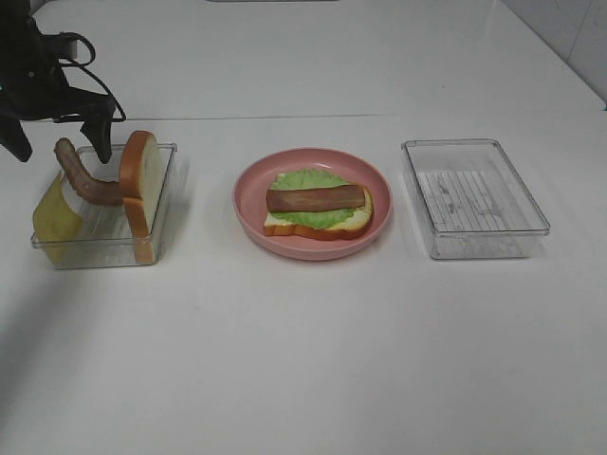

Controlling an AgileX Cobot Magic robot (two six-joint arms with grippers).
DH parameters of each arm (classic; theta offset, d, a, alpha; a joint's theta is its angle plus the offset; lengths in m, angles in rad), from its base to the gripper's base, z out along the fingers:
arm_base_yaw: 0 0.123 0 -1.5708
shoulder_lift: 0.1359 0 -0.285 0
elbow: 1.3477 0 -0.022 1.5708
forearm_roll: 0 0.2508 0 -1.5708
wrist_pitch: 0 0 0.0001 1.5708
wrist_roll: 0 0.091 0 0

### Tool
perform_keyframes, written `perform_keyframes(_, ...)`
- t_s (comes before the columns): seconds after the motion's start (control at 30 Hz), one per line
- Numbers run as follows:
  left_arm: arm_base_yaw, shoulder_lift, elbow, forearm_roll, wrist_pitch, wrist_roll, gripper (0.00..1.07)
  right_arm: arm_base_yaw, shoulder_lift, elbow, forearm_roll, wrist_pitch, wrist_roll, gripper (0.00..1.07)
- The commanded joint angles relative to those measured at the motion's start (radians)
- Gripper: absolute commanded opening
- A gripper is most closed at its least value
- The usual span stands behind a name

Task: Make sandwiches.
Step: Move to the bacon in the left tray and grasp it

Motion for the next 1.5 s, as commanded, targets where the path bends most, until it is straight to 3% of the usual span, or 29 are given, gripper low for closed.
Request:
perform_keyframes(0.03, -0.008, 0.007, -0.003, 0.004, 0.074, 0.006, 1.00, -0.005, -0.032, 0.001, 0.002, -0.009, -0.004, 0.98)
perform_keyframes(0.2, -0.008, 0.009, -0.003, 0.004, 0.072, 0.007, 0.90, -0.005, -0.032, 0.001, 0.002, -0.009, -0.004, 0.98)
perform_keyframes(0.27, -0.008, 0.009, -0.003, 0.004, 0.052, 0.006, 0.61, -0.005, -0.032, 0.001, 0.002, -0.009, -0.004, 0.98)
perform_keyframes(0.3, -0.008, 0.009, -0.003, 0.004, 0.045, 0.003, 0.53, -0.005, -0.032, 0.001, 0.002, -0.009, -0.004, 0.98)
perform_keyframes(0.33, -0.008, 0.009, -0.003, 0.004, 0.045, 0.003, 0.53, -0.005, -0.032, 0.001, 0.002, -0.009, -0.004, 0.98)
perform_keyframes(0.37, -0.008, 0.009, -0.003, 0.004, 0.030, 0.003, 0.43, -0.005, -0.032, 0.001, 0.002, -0.009, -0.004, 0.98)
perform_keyframes(0.93, -0.008, 0.009, -0.003, 0.005, 0.029, 0.003, 0.39, -0.005, -0.032, 0.001, 0.002, -0.009, -0.004, 0.98)
perform_keyframes(0.97, -0.008, 0.009, -0.003, 0.005, 0.029, 0.002, 0.37, -0.005, -0.032, 0.001, 0.002, -0.009, -0.004, 0.98)
perform_keyframes(1.0, -0.008, 0.009, -0.003, 0.005, 0.030, -0.005, 0.29, -0.005, -0.032, 0.001, 0.002, -0.009, -0.004, 0.98)
perform_keyframes(1.03, -0.008, 0.009, -0.003, 0.005, 0.030, -0.005, 0.29, -0.005, -0.032, 0.001, 0.002, -0.009, -0.004, 0.98)
perform_keyframes(1.07, -0.008, 0.009, -0.003, 0.005, 0.031, -0.005, 0.14, -0.005, -0.032, 0.001, 0.002, -0.009, -0.004, 0.98)
perform_keyframes(1.1, -0.008, 0.009, -0.003, 0.005, 0.029, -0.005, 0.05, -0.005, -0.032, 0.001, 0.002, -0.009, -0.004, 0.98)
perform_keyframes(1.17, -0.008, 0.009, -0.003, 0.005, 0.029, -0.005, 0.00, -0.005, -0.032, 0.001, 0.002, -0.009, -0.004, 0.98)
perform_keyframes(1.5, -0.008, 0.008, -0.003, 0.005, 0.031, -0.005, 0.00, -0.005, -0.032, 0.001, 0.002, -0.009, -0.004, 0.98)
